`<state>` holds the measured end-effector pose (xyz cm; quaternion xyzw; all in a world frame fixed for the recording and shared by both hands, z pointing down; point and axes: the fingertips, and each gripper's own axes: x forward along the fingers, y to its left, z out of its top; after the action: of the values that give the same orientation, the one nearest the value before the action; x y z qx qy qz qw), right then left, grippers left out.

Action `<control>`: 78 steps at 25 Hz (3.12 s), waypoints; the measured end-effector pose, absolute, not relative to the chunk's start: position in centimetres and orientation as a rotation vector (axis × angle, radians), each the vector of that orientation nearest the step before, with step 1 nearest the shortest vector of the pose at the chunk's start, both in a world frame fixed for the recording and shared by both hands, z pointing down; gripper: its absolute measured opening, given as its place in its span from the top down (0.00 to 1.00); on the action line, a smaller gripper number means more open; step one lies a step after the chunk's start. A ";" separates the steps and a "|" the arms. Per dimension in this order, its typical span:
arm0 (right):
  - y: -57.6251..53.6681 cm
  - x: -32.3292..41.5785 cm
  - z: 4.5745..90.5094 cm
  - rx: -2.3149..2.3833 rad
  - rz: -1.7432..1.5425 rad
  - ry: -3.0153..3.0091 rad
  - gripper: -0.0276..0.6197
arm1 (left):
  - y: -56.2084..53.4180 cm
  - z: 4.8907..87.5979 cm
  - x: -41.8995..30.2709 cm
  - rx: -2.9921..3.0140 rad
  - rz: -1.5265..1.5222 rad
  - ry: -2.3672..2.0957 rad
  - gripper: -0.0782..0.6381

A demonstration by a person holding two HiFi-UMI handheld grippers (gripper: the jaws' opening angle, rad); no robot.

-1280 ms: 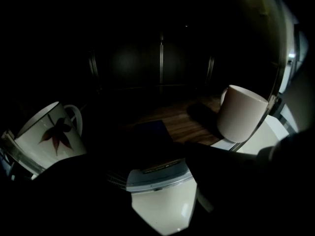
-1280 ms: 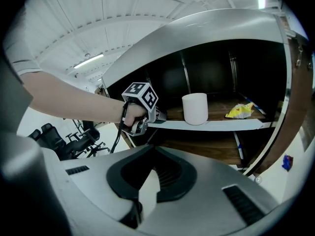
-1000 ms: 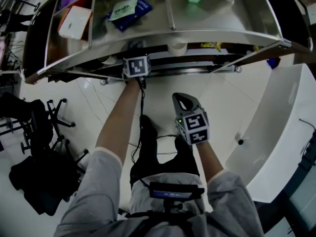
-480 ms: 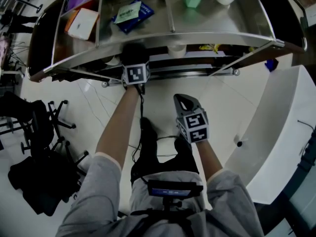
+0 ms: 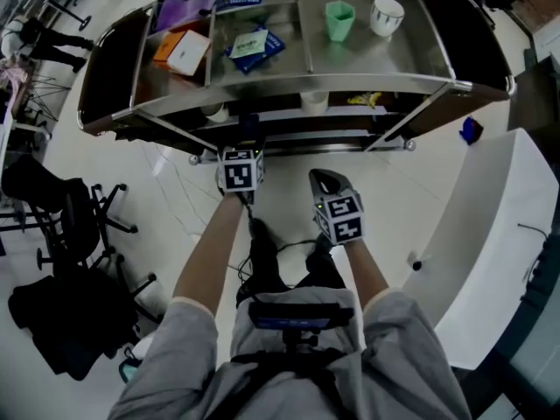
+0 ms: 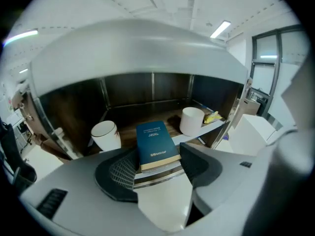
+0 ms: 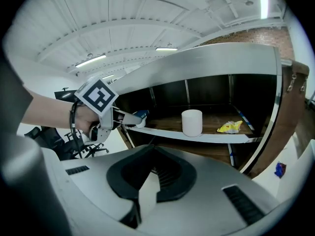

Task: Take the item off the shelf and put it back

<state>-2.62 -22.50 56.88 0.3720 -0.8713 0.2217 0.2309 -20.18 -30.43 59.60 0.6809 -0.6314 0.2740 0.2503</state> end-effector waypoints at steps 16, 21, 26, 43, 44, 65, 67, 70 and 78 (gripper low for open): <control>-18.4 -0.4 53.2 1.017 0.540 -2.438 0.94 | -17.3 50.7 -19.3 1.957 0.706 -1.773 0.51; -16.9 0.1 53.2 1.006 0.539 -2.433 0.94 | -14.3 50.1 -19.7 1.934 0.669 -1.786 0.51; -16.0 0.0 52.5 1.001 0.532 -2.443 0.94 | -12.6 49.2 -20.2 1.929 0.642 -1.798 0.51; -15.8 0.2 52.3 1.013 0.518 -2.445 0.94 | -10.5 50.5 -20.4 1.907 0.660 -1.797 0.52; -15.8 0.2 52.3 1.009 0.520 -2.444 0.94 | -10.5 50.6 -20.4 1.905 0.661 -1.795 0.52; -20.1 -5.2 52.9 0.974 0.525 -2.452 0.94 | -20.4 54.6 -20.0 1.971 0.772 -1.661 0.52; -20.7 -6.3 53.2 0.962 0.529 -2.457 0.94 | -22.0 55.0 -20.1 1.981 0.777 -1.658 0.52; -21.6 -8.0 53.6 0.949 0.536 -2.469 0.94 | -24.3 55.8 -20.4 1.987 0.780 -1.655 0.52; -24.3 -10.4 55.5 0.953 0.549 -2.468 0.94 | -29.8 60.2 -20.5 2.008 0.794 -1.622 0.52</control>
<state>-10.37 -24.34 55.51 0.3443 -0.8914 0.1984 0.2177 -20.45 -29.76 60.22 0.7255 -0.5862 0.2868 0.2187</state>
